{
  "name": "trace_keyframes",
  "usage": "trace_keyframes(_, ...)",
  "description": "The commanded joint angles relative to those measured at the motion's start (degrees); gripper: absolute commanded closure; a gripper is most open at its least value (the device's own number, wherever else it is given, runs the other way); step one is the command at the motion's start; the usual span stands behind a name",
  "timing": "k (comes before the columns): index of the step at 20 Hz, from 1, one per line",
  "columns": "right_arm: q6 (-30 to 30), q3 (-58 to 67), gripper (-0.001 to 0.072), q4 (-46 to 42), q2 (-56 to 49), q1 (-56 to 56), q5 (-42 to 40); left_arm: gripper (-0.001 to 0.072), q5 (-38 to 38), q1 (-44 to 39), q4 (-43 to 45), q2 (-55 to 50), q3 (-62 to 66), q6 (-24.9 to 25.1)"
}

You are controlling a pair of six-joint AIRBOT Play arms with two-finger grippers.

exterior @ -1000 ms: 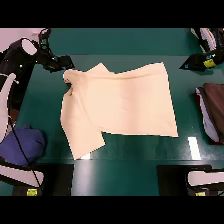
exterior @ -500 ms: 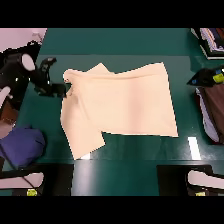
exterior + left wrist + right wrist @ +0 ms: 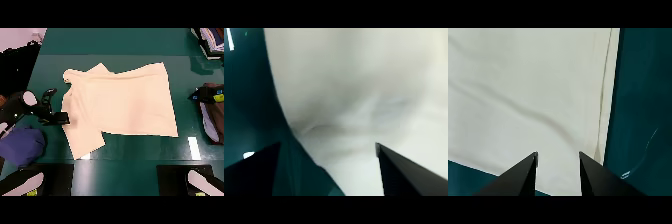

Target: Fold the shirts.

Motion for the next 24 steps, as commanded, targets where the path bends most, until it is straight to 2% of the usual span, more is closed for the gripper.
trace_keyframes(1, -0.1, -3.7, 0.0405, 0.0, 3.9, -0.1, -1.5, 0.0003, 6.7, 0.0, -5.6, 0.9, -3.8, -0.6)
trace_keyframes(2, -0.1, -4.0, 0.0405, -0.2, 4.6, -0.1, -1.5, 0.0015, 6.7, 0.0, -5.9, 0.9, -3.7, -0.7)
trace_keyframes(4, -0.1, -4.1, 0.0405, -0.3, 6.2, -0.1, -1.6, 0.0495, 6.3, 0.0, -5.9, 0.9, -3.7, -0.6)
trace_keyframes(5, -0.1, -4.2, 0.0405, -0.7, 6.9, -0.1, -1.5, 0.0643, 6.3, 0.0, -5.9, 0.9, -3.7, -0.6)
trace_keyframes(6, 0.0, -4.2, 0.0405, -2.0, 7.5, -0.1, -1.1, 0.0684, 6.2, 0.0, -5.9, 1.0, -3.5, -0.6)
trace_keyframes(9, 1.1, -6.5, 0.0404, -9.0, 8.9, -1.9, 2.8, 0.0685, 3.5, 0.0, -5.9, 2.1, 0.2, 0.5)
trace_keyframes(11, 1.1, -12.7, 0.0395, -9.5, 10.5, -6.9, 3.2, 0.0685, 3.2, 0.0, -6.0, 4.2, 2.7, 1.8)
trace_keyframes(12, 1.0, -16.2, 0.0314, -9.5, 11.0, -9.8, 2.7, 0.0684, 3.2, 0.0, -6.0, 5.1, 3.5, 1.8)
trace_keyframes(13, 1.0, -19.9, 0.0143, -9.3, 11.1, -12.7, 2.0, 0.0684, 3.3, 0.0, -6.1, 5.7, 3.9, 1.8)
trace_keyframes(14, 1.0, -22.9, 0.0112, -8.7, 10.6, -14.6, 1.3, 0.0684, 3.5, 0.0, -6.2, 5.9, 4.0, 1.8)
trace_keyframes(15, 1.0, -25.6, 0.0120, -7.1, 9.5, -15.9, 0.6, 0.0684, 3.5, 0.0, -6.2, 5.9, 4.0, 1.8)
trace_keyframes(18, 0.3, -31.5, 0.0206, 0.0, 4.1, -15.7, -3.1, 0.0684, 3.7, 0.0, -6.2, 5.9, 4.0, 1.8)
trace_keyframes(21, 0.3, -32.8, 0.0227, 1.5, -1.2, -12.0, -7.0, 0.0684, 3.7, 0.0, -6.2, 5.9, 4.0, 1.8)
trace_keyframes(22, 0.4, -32.8, 0.0287, 1.5, -2.6, -10.3, -7.9, 0.0684, 3.7, 0.0, -6.2, 5.9, 4.0, 1.8)
trace_keyframes(24, 0.4, -32.8, 0.0288, 1.5, -4.5, -6.8, -9.6, 0.0684, 3.8, 0.0, -6.2, 5.9, 4.0, 1.8)
